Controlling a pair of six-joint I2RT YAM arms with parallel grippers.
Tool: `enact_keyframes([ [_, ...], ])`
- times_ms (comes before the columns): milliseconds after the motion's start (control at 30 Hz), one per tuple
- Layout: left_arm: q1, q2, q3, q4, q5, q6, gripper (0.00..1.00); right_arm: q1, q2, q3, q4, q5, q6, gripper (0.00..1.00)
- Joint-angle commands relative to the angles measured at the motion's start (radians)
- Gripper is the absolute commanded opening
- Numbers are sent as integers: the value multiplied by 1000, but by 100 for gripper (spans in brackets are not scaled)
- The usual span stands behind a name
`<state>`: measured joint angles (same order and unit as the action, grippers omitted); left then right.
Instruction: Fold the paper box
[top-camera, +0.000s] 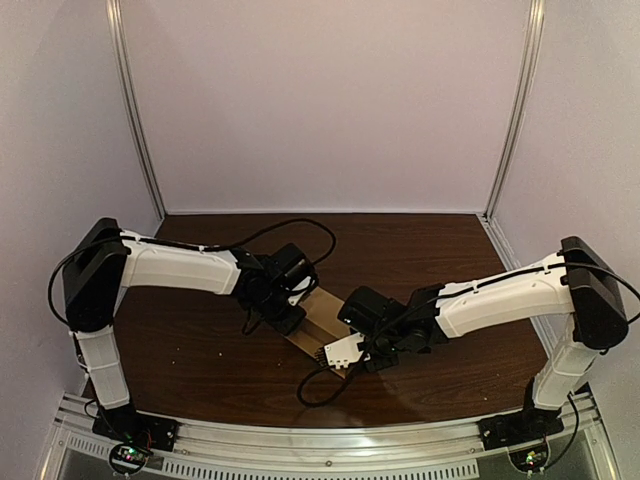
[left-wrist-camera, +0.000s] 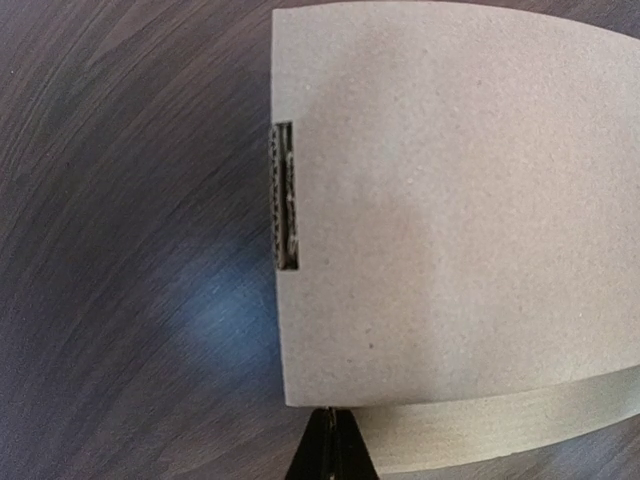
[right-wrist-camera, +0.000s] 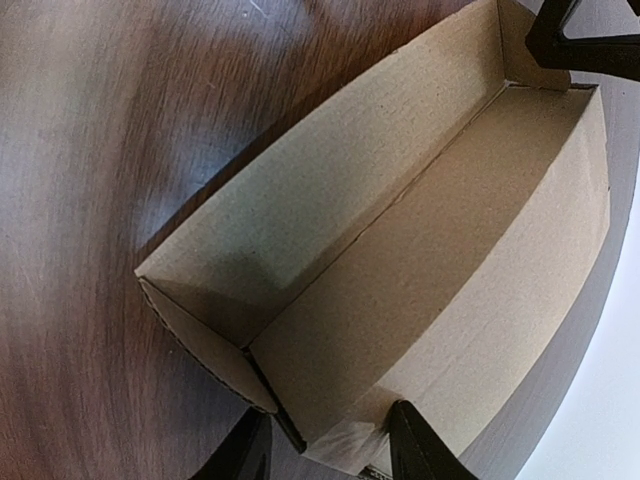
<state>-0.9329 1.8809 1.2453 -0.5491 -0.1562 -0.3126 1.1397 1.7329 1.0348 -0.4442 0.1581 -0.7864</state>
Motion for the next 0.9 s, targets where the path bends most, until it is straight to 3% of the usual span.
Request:
enact_keyframes([
  [0,-12,30,70,-17,115,-2,0,13,138,-75,-151,-154,-5,41],
  [867,37,58,89,-63,144,-3,0,28,139,-88,-150,-150,-33,41],
])
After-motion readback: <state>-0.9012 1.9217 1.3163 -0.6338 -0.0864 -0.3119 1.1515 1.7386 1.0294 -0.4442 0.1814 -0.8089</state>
